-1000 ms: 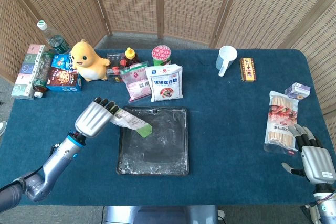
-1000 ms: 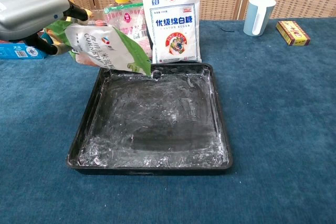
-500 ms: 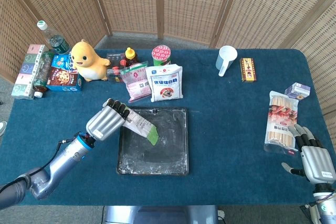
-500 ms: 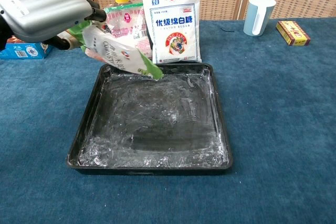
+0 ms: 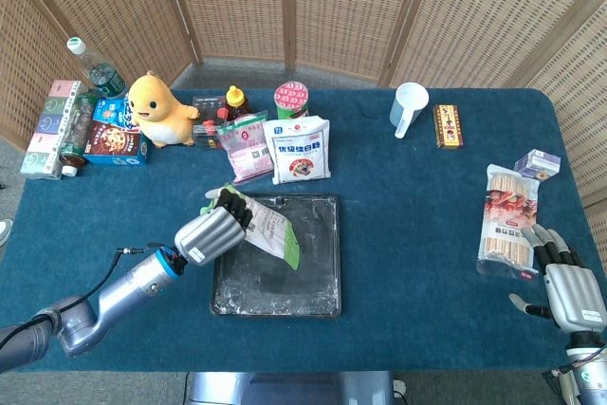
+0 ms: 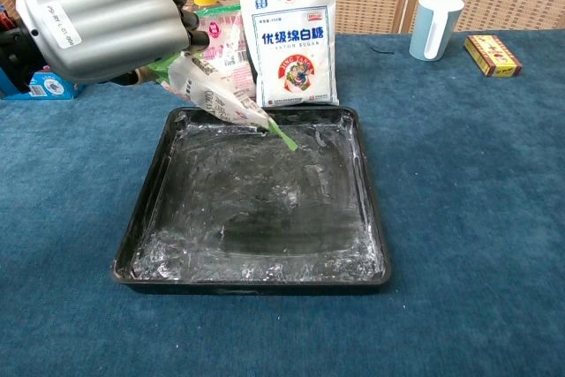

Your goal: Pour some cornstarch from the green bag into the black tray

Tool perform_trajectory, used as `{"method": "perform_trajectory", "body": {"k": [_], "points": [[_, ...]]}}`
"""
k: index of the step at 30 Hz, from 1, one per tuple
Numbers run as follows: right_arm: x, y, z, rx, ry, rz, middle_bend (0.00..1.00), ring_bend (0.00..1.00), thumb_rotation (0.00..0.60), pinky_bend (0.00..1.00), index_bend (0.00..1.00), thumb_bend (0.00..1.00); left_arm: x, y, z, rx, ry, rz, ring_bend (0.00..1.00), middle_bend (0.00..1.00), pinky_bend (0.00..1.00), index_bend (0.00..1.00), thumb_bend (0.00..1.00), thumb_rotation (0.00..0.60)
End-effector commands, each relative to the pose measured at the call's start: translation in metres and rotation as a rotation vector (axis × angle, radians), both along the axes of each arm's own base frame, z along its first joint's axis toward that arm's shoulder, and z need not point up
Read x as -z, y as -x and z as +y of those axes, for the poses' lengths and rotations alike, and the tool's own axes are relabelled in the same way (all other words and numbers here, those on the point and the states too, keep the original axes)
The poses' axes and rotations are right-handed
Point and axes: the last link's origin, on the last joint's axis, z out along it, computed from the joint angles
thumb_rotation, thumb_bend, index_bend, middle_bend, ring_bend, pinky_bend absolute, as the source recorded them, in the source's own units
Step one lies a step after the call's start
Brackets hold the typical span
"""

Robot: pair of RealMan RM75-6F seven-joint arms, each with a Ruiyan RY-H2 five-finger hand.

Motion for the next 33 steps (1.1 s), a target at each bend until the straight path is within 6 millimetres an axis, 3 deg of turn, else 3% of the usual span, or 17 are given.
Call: {"method": "perform_trajectory", "body": {"k": [1,17,21,28,33], "points": [[0.0,0.0,0.0,0.0,0.0,0.0,0.01,0.02,0.6,0.11,0.0,0.0,0.0,-0.001,-0.001,0.002,0.002,0.004,0.54,0.59,0.57,0.65,0.36,0.6],[0.002,0.0,0.0,0.0,-0.006,0.006,0.01,0.02,0.6,0.11,0.0,0.0,0.0,-0.013,-0.007,0.125,-0.022,0.155,0.59,0.67,0.58,0.76,0.39,0.6],[0.001,-0.001,0.0,-0.003,-0.002,0.004,0.01,0.02,0.6,0.11,0.0,0.0,0.0,-0.014,-0.01,0.125,-0.01,0.14,0.64,0.71,0.62,0.8,0.4,0.6],[0.001,0.0,0.0,0.001,-0.002,0.001,0.01,0.02,0.6,0.11,0.0,0.0,-0.002,-0.008,-0.007,0.081,-0.003,0.102,0.64,0.71,0.66,0.8,0.37,0.6],[0.002,0.0,0.0,0.003,-0.006,0.004,0.01,0.02,0.6,0.11,0.0,0.0,-0.01,-0.001,-0.004,0.019,0.008,0.007,0.79,0.86,0.67,0.8,0.34,0.6]]}}
